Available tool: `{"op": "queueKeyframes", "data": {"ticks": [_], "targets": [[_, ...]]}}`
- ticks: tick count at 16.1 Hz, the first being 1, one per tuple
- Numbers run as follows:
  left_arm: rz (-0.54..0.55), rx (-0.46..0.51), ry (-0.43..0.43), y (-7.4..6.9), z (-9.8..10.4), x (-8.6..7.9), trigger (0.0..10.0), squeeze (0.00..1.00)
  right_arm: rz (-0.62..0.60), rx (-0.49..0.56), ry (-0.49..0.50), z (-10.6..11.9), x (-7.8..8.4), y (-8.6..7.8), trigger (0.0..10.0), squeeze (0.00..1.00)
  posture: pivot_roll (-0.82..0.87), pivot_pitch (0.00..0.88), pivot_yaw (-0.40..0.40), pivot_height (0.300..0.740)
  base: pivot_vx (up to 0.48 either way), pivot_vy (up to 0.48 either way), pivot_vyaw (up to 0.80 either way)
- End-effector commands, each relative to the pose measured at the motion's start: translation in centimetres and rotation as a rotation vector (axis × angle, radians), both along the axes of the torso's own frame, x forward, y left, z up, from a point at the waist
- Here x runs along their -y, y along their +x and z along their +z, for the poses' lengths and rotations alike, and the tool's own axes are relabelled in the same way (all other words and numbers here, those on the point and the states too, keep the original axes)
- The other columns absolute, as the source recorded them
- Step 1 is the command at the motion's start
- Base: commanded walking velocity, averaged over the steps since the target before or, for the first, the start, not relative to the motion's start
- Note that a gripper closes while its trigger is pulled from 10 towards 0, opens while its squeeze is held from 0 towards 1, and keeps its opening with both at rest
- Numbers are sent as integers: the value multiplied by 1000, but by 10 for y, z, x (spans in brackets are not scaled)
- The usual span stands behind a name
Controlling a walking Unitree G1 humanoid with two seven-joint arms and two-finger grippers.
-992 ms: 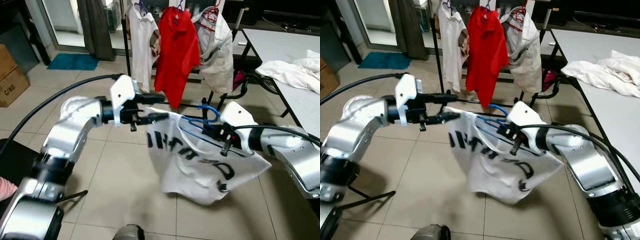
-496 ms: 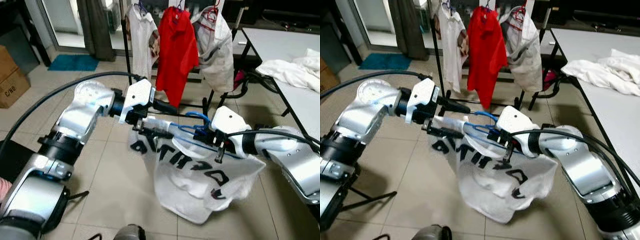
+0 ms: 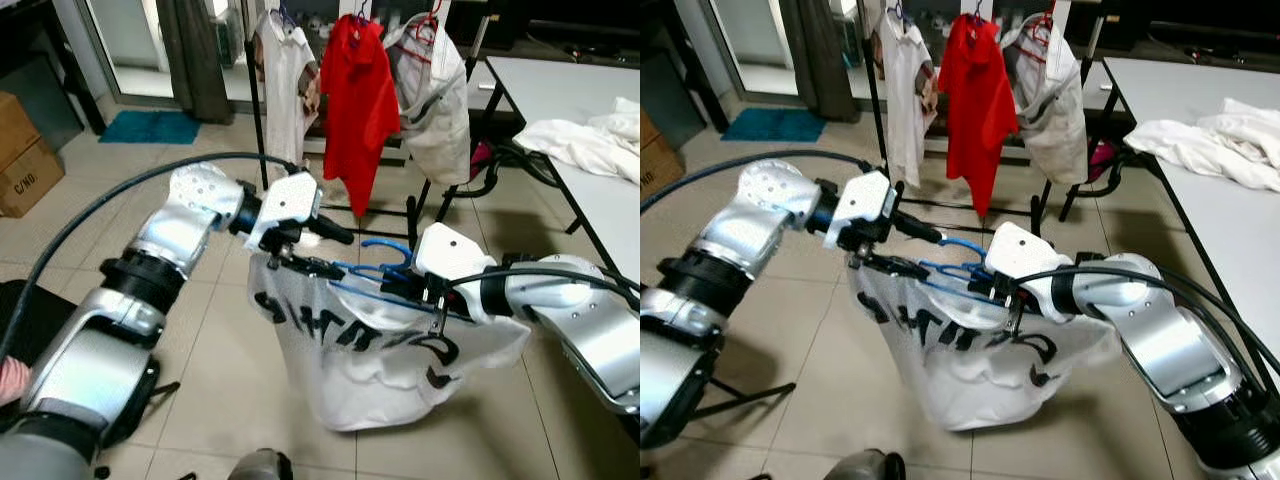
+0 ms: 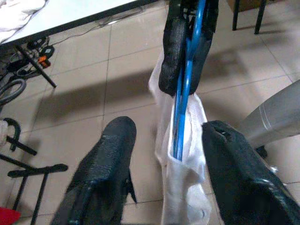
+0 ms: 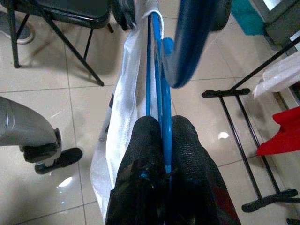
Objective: Hang hanger
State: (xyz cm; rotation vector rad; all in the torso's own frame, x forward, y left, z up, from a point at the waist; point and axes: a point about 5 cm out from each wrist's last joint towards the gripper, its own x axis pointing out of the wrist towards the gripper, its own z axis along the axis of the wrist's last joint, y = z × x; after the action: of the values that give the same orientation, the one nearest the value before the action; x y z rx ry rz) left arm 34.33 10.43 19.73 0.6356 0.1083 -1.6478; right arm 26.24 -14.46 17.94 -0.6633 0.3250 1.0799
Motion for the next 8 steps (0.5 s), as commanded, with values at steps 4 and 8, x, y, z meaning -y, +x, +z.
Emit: {"op": "queueKeyframes", "data": {"ticks": [4,8], "targets": [[-76,7,4,-3,1,12,0,0,48,38,-19,8,-7,0,10000,0,30,0,47,740,0,0,0],[-109,-2,47,-5,-10,15,0,0,55,43,-20,9,-9,0,10000,0,29,0,50,740,0,0,0]]}}
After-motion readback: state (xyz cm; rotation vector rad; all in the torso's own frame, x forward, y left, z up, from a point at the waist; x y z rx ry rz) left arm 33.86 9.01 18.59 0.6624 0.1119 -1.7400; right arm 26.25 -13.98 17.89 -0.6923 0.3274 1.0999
